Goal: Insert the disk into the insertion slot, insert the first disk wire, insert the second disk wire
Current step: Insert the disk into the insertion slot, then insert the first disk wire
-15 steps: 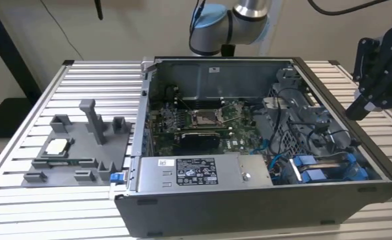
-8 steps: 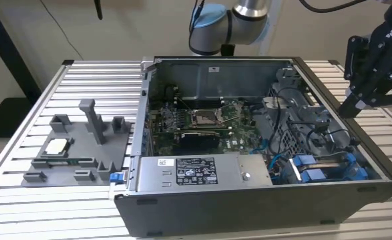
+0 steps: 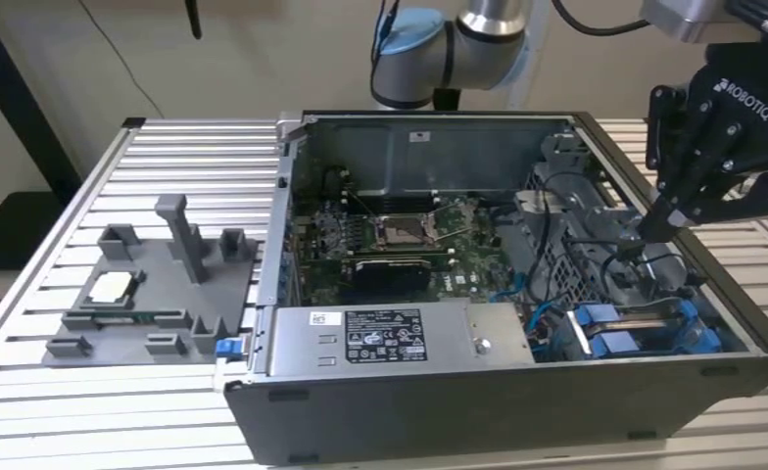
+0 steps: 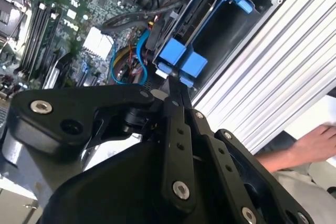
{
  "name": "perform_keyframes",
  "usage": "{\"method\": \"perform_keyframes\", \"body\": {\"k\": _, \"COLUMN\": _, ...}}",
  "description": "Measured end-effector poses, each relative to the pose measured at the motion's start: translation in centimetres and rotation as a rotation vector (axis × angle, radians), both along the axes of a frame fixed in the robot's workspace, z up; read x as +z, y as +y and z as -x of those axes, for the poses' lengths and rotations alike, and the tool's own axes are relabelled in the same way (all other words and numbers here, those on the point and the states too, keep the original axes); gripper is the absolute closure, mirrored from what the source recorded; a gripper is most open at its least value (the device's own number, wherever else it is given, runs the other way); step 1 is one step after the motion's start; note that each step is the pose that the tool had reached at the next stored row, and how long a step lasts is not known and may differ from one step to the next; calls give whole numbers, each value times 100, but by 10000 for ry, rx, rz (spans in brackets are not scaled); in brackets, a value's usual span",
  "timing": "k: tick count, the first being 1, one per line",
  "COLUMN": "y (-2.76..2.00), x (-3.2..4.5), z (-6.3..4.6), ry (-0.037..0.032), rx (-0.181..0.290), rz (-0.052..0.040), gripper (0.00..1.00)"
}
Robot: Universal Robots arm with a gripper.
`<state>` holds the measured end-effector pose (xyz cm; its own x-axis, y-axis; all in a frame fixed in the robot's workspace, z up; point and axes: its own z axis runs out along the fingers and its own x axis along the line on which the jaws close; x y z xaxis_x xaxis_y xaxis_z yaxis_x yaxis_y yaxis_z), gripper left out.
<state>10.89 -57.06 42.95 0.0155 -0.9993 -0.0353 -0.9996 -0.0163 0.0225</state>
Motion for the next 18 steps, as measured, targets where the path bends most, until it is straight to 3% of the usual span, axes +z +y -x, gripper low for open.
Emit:
{"method": "perform_keyframes", "body": {"k": 12, "y": 6, "x": -100, "z": 130, "ry": -1018, "rx": 196, "rz": -33, "gripper": 85}}
{"method": "perform_keyframes", "body": {"k": 14, "y": 8, "x": -110, "z": 134, "ry": -1086, "rx": 273, "rz": -132, "gripper": 85}}
{"method": "perform_keyframes", "body": {"k": 17, "y": 12, "x": -125, "z": 135, "ry": -1092, "rx": 329, "rz": -486, "gripper": 85}}
{"method": "perform_keyframes", "body": {"k": 18, "y": 13, "x": -133, "z": 136, "ry": -1097, "rx": 349, "rz": -558, "gripper": 85}}
